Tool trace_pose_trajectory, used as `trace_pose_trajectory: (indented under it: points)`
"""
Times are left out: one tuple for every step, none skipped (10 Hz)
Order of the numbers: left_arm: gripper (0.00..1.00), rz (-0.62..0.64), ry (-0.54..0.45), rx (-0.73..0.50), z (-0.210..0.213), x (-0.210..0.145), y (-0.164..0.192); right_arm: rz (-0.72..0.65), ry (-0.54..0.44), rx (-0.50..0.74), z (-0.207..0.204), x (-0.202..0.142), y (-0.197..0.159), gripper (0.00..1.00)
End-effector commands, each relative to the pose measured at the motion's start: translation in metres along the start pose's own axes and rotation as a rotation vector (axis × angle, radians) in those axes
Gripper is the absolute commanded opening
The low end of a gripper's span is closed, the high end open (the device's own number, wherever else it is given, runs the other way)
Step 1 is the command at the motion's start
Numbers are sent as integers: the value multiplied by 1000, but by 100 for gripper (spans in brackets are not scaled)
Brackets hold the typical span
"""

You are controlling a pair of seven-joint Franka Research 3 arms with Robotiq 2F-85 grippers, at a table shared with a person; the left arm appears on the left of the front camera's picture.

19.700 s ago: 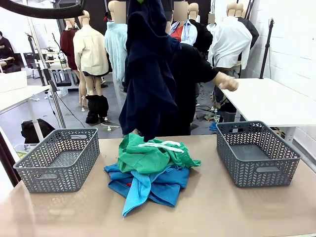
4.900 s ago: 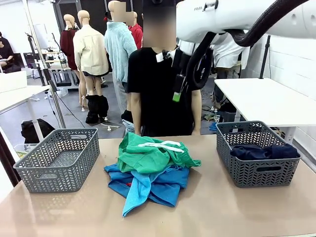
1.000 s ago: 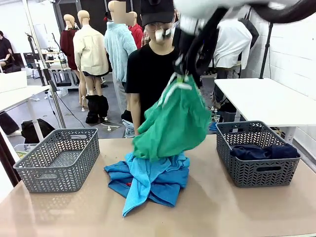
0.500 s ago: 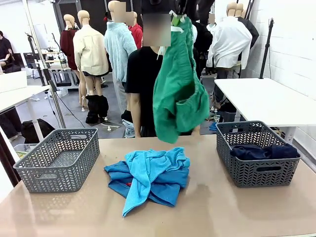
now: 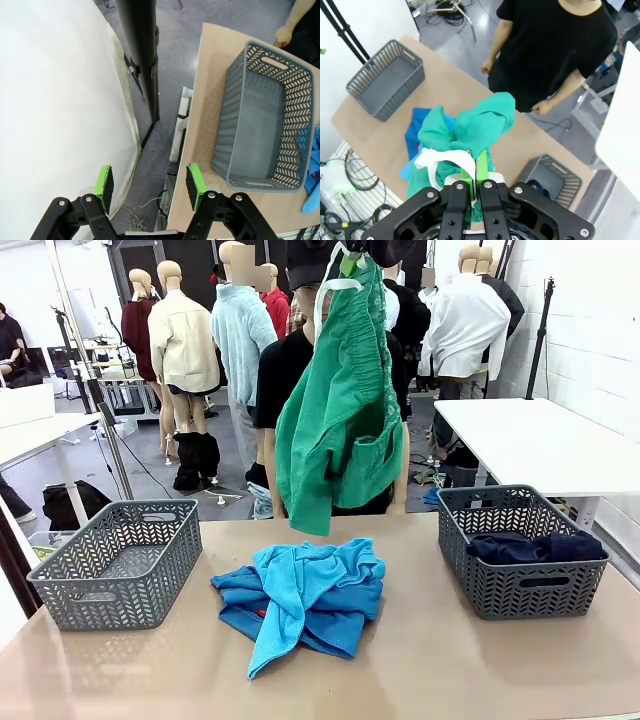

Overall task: Sort the tops and bottoms.
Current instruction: Sort the clothes according to human instructions.

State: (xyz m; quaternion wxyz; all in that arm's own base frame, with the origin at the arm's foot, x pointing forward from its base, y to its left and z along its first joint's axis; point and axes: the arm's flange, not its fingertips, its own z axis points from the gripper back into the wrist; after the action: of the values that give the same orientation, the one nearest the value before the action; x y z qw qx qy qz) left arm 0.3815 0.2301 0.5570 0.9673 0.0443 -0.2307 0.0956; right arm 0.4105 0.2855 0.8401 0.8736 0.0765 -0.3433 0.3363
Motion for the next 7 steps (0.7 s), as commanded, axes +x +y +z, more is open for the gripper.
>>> trace_pose_trajectory:
  points:
    - [76, 14, 7, -1, 1, 1, 1, 9, -2, -1, 1, 0, -3, 0]
    - [76, 14, 7, -1, 1, 1, 1, 9, -2, -1, 1, 0, -3, 0]
    - [76, 14, 7, -1, 1, 1, 1, 9, -2, -1, 1, 0, -3, 0]
    - [76, 14, 7, -1, 1, 1, 1, 9, -2, -1, 1, 0, -3, 0]
    - [76, 14, 7, -1, 1, 1, 1, 9, -2, -1, 1, 0, -3, 0]
    - [76, 14, 7, -1, 1, 1, 1, 9, -2, -1, 1, 0, -3, 0]
    - [76, 14, 7, -1, 1, 1, 1, 9, -2, -1, 1, 0, -3, 0]
